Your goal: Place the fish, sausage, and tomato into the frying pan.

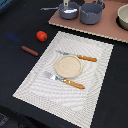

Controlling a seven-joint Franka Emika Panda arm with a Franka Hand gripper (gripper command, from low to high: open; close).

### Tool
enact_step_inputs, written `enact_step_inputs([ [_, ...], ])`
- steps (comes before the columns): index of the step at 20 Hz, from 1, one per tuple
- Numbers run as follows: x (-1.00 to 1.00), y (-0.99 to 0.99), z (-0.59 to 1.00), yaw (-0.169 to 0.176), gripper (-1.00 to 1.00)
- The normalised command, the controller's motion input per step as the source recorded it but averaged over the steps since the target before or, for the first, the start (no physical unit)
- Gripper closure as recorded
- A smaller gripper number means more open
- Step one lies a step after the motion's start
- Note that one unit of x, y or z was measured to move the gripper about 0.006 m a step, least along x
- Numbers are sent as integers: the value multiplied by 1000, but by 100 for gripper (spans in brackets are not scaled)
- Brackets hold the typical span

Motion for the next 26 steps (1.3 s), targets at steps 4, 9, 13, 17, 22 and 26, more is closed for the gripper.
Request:
enact_step_inputs([
  [4,-233,-897,-136,-37,-100],
  [9,-252,-863,-171,-48,-100],
  [13,-351,-796,-319,-56,-100],
  [17,-492,-642,-521,-69,-100],
  [22,-596,-506,-570,-92,-100],
  [26,-774,-201,-474,-109,-100],
])
